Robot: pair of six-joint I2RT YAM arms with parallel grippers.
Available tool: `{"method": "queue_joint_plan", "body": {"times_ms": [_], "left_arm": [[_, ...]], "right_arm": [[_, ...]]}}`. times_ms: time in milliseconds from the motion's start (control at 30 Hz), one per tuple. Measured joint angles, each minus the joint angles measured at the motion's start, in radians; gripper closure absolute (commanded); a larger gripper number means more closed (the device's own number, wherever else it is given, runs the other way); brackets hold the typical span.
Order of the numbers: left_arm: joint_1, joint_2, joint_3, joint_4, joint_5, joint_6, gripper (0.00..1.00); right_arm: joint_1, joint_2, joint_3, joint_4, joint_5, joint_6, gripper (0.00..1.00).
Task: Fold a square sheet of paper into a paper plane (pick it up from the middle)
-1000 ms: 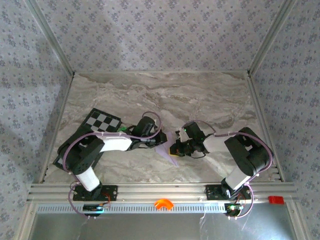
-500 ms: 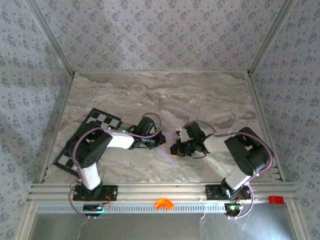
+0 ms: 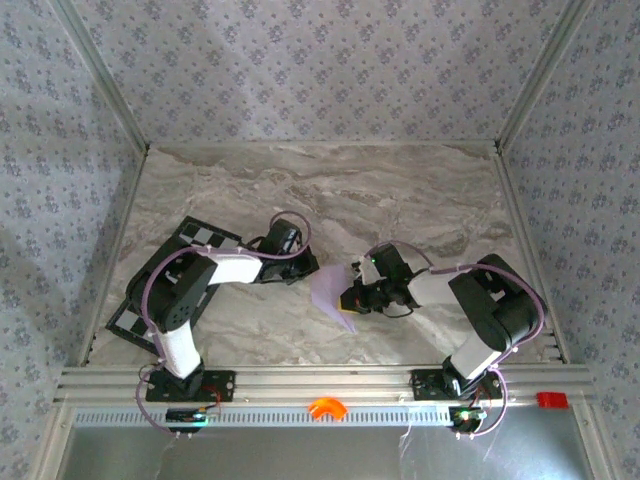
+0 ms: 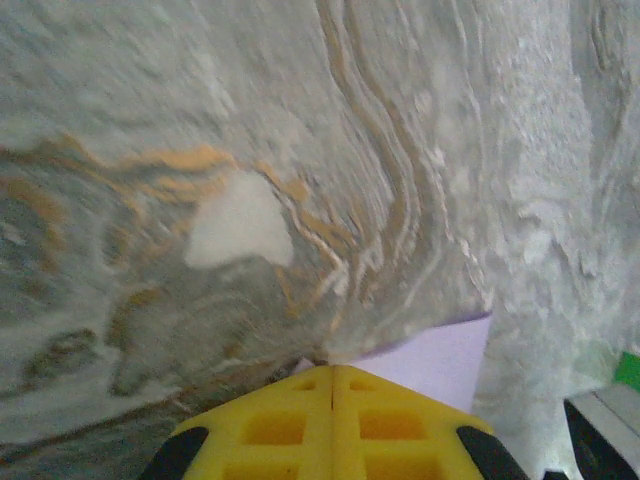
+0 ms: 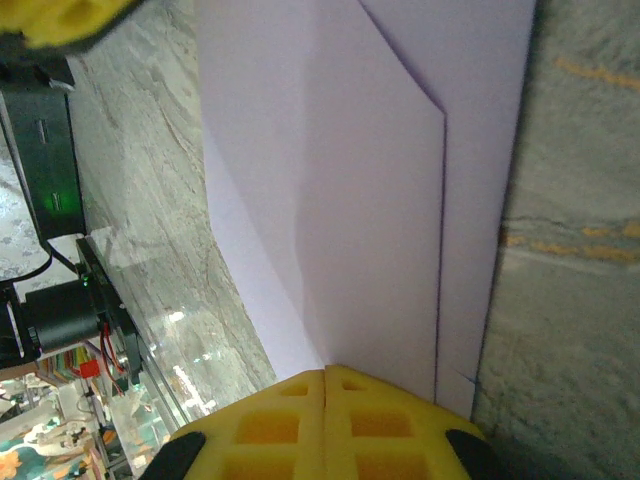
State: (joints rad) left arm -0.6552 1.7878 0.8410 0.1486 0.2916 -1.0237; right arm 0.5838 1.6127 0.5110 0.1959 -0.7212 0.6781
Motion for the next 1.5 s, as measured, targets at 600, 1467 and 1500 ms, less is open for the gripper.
{"method": "queue_joint_plan", "body": {"times_ms": [600, 1467, 1500], "left_arm": [[-0.078, -0.142, 0.055, -0.11, -0.093, 0.067, 0.91], [-0.157, 0.002, -0.033, 0.069, -0.019, 0.035, 0.95], [-0.157, 0.002, -0.033, 0.069, -0.019, 0.035, 0.95]], "right_arm": [[-0.015, 0.0, 0.0, -0.016, -0.022, -0.014, 1.0], [0.024, -0.071, 0.105, -0.209, 0.037, -0.004, 0.97], [0.034, -0.064, 0.116, -0.208, 0.045, 0.001, 0.97]]}}
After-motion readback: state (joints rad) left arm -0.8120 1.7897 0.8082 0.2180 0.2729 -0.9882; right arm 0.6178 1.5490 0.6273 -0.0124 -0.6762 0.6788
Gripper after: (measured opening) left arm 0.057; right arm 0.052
